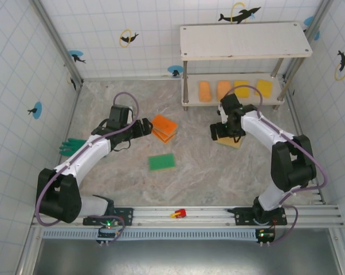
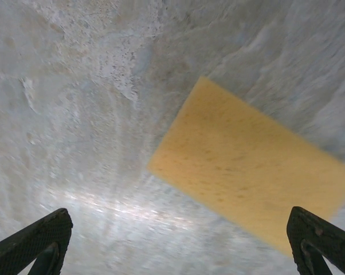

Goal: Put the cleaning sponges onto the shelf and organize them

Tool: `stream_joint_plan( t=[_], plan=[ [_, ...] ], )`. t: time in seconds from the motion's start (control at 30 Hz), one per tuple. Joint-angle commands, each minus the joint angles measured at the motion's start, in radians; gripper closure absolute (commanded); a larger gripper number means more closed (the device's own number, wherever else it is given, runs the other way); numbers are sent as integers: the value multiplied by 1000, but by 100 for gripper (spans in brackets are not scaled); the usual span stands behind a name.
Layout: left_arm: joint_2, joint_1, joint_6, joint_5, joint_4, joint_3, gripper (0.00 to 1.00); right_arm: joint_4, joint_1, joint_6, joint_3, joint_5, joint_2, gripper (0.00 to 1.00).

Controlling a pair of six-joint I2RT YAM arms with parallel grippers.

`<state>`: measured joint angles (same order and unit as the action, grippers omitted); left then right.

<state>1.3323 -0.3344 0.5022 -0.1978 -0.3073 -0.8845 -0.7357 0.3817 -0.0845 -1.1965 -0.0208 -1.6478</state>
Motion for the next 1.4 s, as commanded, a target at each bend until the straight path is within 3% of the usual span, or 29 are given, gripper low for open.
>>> stream_joint_plan(
  t=[0.0, 0.17, 0.37, 0.73, 1.0, 1.37],
  plan=[
    [-10, -8, 13, -1, -10, -12, 3, -122, 17, 282, -34, -154, 37, 1],
    [-15, -8, 16, -5, -9, -10, 3, -12, 23, 510, 21, -194, 85, 1],
    [-30, -7, 13, 6, -24, -15, 3, -28, -20, 606, -15, -142, 56, 1],
    [-47, -8, 16, 17, -36, -13, 3, -75, -18, 655, -49, -81, -98, 0],
    [-41, -11, 21, 14, -30, -12, 3, -59, -17, 661, -60, -116, -163, 1],
    [-48, -9, 20, 19, -35, -8, 3, -73, -23, 648, -94, -92, -240, 10]
  ],
)
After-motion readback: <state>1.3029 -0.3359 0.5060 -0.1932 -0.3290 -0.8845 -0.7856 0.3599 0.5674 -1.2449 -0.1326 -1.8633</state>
